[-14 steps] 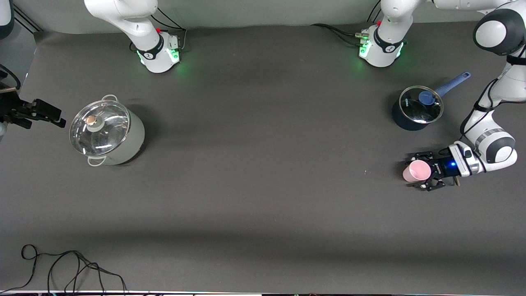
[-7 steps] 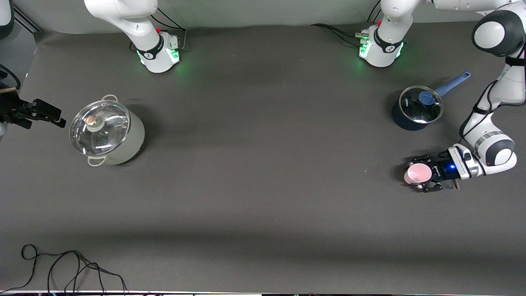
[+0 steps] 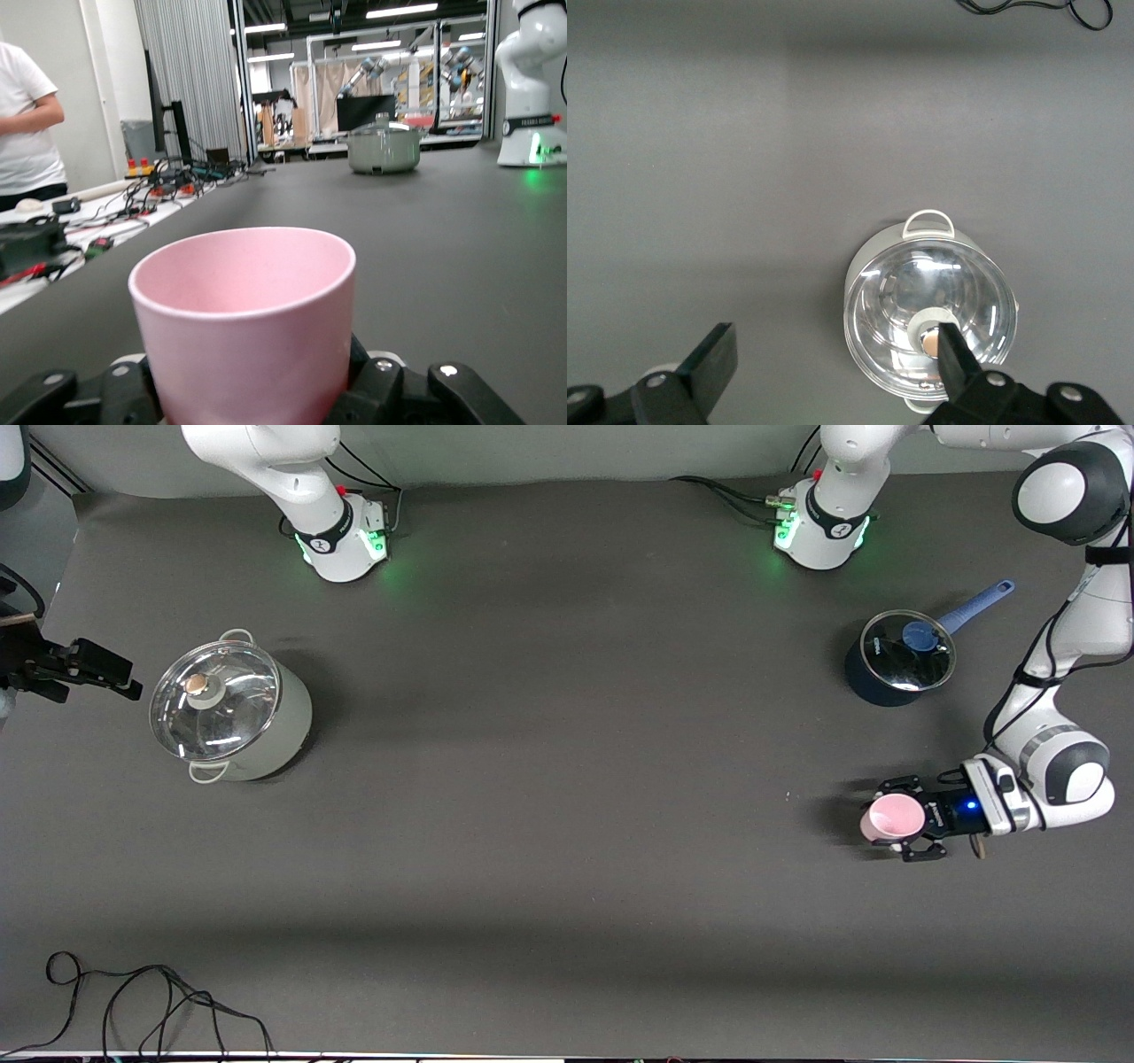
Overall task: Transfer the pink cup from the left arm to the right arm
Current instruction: 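Lift the pink cup with the left gripper toward the table middle, then reach the right gripper toward the pink cup held by the left gripper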
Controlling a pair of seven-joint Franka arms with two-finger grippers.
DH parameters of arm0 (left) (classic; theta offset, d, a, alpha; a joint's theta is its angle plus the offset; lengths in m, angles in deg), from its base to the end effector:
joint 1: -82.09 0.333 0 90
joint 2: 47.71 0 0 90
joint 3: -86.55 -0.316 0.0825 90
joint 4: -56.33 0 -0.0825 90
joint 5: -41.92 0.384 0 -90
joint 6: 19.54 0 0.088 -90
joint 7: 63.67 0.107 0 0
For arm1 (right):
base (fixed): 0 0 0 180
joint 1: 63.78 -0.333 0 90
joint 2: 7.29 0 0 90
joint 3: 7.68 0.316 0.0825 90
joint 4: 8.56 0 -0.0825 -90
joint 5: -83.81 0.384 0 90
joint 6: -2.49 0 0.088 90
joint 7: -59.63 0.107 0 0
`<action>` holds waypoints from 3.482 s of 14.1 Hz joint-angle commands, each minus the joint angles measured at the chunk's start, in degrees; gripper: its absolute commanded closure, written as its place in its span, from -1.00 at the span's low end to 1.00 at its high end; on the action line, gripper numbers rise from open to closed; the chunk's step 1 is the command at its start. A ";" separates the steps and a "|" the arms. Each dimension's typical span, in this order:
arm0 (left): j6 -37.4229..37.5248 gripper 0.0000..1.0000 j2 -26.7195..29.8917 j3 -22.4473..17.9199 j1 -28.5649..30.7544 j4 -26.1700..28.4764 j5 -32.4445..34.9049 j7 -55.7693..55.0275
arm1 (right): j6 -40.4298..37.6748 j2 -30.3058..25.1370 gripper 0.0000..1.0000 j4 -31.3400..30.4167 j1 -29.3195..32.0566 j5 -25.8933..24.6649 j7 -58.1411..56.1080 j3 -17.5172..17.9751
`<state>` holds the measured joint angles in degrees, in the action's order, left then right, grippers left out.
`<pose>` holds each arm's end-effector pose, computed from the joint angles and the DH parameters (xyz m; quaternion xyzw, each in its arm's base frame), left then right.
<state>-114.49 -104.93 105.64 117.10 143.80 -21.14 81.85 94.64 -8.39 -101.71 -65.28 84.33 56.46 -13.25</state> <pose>0.6337 0.1179 0.1143 0.5245 -0.5157 0.5250 0.4281 0.5500 -0.0387 0.6123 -1.0000 0.0080 -0.0012 0.0054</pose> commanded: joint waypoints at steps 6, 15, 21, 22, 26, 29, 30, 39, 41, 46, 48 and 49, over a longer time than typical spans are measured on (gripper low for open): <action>-8.92 1.00 -0.17 4.71 -11.45 -5.03 -11.73 -8.05 | -0.04 -0.48 -1.00 -0.28 -0.26 0.98 -0.70 -0.40; -39.84 1.00 0.18 27.12 -11.89 -5.38 -12.08 -16.40 | -0.04 -0.48 -1.00 -0.28 -0.26 0.98 -0.79 -0.40; -60.94 1.00 0.71 35.57 -18.38 -8.53 -11.91 -21.49 | -0.04 -0.48 -1.00 -0.28 -0.26 0.98 -0.70 -0.40; -64.37 1.00 0.71 36.45 -20.23 -9.76 -11.91 -22.63 | -0.04 -0.48 -1.00 -0.28 -0.26 0.98 -0.78 -0.40; -75.62 1.00 0.88 36.99 -29.88 -15.82 -11.82 -26.33 | 0.13 -0.48 -1.00 -0.19 -0.26 0.98 -0.44 -0.06; -85.72 1.00 0.88 38.04 -38.23 -22.58 -11.65 -29.66 | 0.31 -0.48 -1.00 0.16 -1.05 2.99 -0.35 0.04; -88.72 1.00 0.88 37.95 -41.31 -25.13 -11.47 -31.24 | 0.40 -0.39 -1.00 0.51 -1.06 4.30 -0.08 -0.05; -99.82 1.00 2.11 37.16 -54.78 -32.80 -11.20 -32.49 | -3.46 -0.21 -1.00 7.62 -4.82 4.85 51.38 0.12; -100.61 1.00 2.11 37.16 -55.66 -33.42 -10.94 -32.49 | -3.65 -0.04 -1.00 9.29 -5.62 4.93 59.30 0.21; -100.79 1.00 2.11 37.16 -56.02 -33.68 -10.85 -32.49 | -3.73 6.45 -1.00 19.56 -14.57 4.85 73.81 0.12; -100.79 1.00 2.11 37.16 -56.02 -33.68 -10.85 -32.58 | -4.26 9.61 -1.00 22.91 -17.83 4.76 78.38 0.12; -100.79 1.00 2.11 37.16 -56.02 -33.77 -10.85 -32.58 | -5.04 11.72 -1.00 24.84 -19.06 4.76 80.49 0.12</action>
<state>-214.23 -103.33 143.85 62.40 111.23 -32.06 50.29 92.22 -2.50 -83.92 -82.17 88.84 132.55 -12.45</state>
